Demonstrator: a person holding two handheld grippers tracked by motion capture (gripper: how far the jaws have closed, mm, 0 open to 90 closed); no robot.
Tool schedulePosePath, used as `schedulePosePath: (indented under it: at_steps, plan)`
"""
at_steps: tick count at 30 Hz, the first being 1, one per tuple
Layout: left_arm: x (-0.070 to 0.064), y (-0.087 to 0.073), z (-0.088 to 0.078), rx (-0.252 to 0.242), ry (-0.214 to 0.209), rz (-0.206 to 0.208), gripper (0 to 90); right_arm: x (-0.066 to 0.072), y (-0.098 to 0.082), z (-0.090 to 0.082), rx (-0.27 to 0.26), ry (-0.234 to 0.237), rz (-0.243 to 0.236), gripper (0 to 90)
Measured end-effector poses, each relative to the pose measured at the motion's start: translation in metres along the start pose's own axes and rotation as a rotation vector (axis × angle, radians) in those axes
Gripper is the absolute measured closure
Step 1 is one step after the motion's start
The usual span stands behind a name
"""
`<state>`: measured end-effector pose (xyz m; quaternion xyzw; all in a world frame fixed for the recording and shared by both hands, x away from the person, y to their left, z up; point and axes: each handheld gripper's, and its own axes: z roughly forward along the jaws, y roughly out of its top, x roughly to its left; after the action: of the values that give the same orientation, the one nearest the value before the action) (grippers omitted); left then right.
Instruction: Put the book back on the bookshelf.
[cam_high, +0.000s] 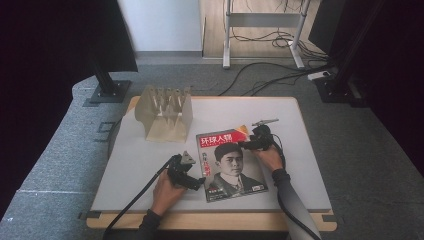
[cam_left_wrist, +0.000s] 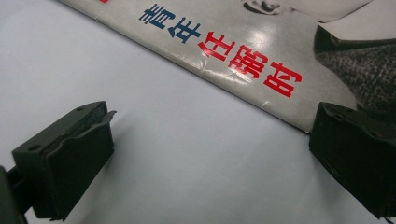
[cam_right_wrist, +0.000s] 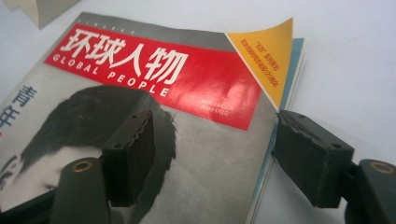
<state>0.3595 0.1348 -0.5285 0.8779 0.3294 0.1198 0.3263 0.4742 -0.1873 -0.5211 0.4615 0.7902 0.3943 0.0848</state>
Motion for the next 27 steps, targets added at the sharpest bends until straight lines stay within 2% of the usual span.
schedulePosePath:
  at_steps: [1, 2, 9, 14, 17, 19, 27]
  plan:
    - [0.0, 0.0, 0.0, 0.0, 0.0, 0.0, 0.0, 0.0, 0.0, 0.0, 0.0, 0.0, 0.0, 30.3]
    - [0.0, 0.0, 0.0, 0.0, 0.0, 0.0, 0.0, -0.003, -0.002, -0.002, -0.008, 0.013, 0.032, 33.2]
    - [0.0, 0.0, 0.0, 0.0, 0.001, -0.001, 0.0, -0.006, -0.011, -0.01, -0.017, 0.048, 0.081, 36.1]
    - [0.0, 0.0, 0.0, 0.001, 0.001, -0.001, 0.0, -0.001, -0.014, -0.016, 0.001, 0.046, 0.066, 36.1]
    - [0.0, 0.0, 0.0, 0.001, 0.002, 0.0, 0.0, -0.002, -0.012, -0.015, 0.005, 0.051, 0.07, 37.0]
    - [0.0, 0.0, 0.0, 0.001, 0.002, 0.001, 0.0, -0.004, -0.009, -0.012, 0.004, 0.06, 0.078, 37.6]
    - [0.0, 0.0, 0.0, 0.002, 0.003, -0.001, 0.0, -0.005, 0.002, 0.002, -0.005, 0.061, 0.062, 38.4]
